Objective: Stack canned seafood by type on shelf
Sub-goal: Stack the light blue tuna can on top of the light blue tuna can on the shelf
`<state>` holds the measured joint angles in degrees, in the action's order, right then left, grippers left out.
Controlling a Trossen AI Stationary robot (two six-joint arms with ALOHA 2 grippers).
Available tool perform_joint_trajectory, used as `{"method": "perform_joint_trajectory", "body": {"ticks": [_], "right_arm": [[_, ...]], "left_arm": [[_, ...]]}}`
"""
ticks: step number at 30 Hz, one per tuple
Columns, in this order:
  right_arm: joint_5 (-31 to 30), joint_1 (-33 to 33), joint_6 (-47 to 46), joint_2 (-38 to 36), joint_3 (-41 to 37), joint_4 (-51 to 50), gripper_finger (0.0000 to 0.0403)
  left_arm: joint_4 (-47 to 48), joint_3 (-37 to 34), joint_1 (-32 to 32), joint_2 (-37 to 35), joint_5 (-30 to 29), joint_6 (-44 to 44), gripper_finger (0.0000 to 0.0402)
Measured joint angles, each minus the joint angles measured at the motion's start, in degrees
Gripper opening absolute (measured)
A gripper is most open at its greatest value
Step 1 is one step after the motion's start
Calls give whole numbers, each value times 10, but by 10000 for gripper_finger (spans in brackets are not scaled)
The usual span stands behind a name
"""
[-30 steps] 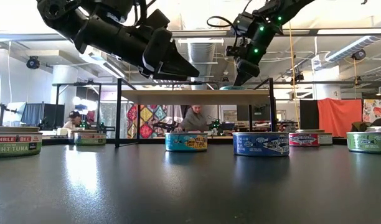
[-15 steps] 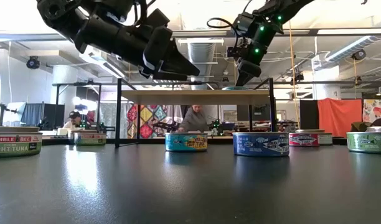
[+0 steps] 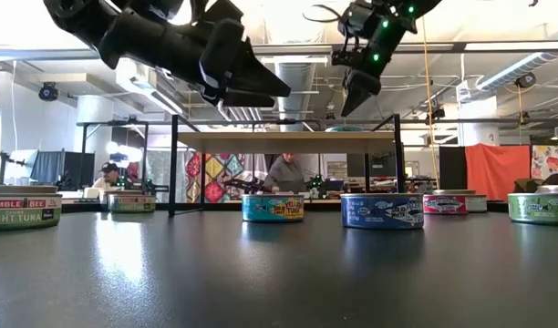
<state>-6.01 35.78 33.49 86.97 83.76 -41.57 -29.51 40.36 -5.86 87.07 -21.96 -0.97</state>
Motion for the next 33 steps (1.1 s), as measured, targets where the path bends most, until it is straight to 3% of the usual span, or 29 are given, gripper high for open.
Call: {"method": "perform_joint_trajectory", "body": {"ticks": [12, 25, 33], "right_arm": [[-1, -137, -105, -28, 1, -131, 13], [-9, -347, -318, -78, -27, -156, 13], [-144, -551, -584, -75, -129, -131, 13]], "left_arm": [[-1, 0, -40, 0, 0, 16, 400], [-12, 0, -126, 0, 0, 86, 400], [-18, 0, -200, 0, 0, 95, 400]]}}
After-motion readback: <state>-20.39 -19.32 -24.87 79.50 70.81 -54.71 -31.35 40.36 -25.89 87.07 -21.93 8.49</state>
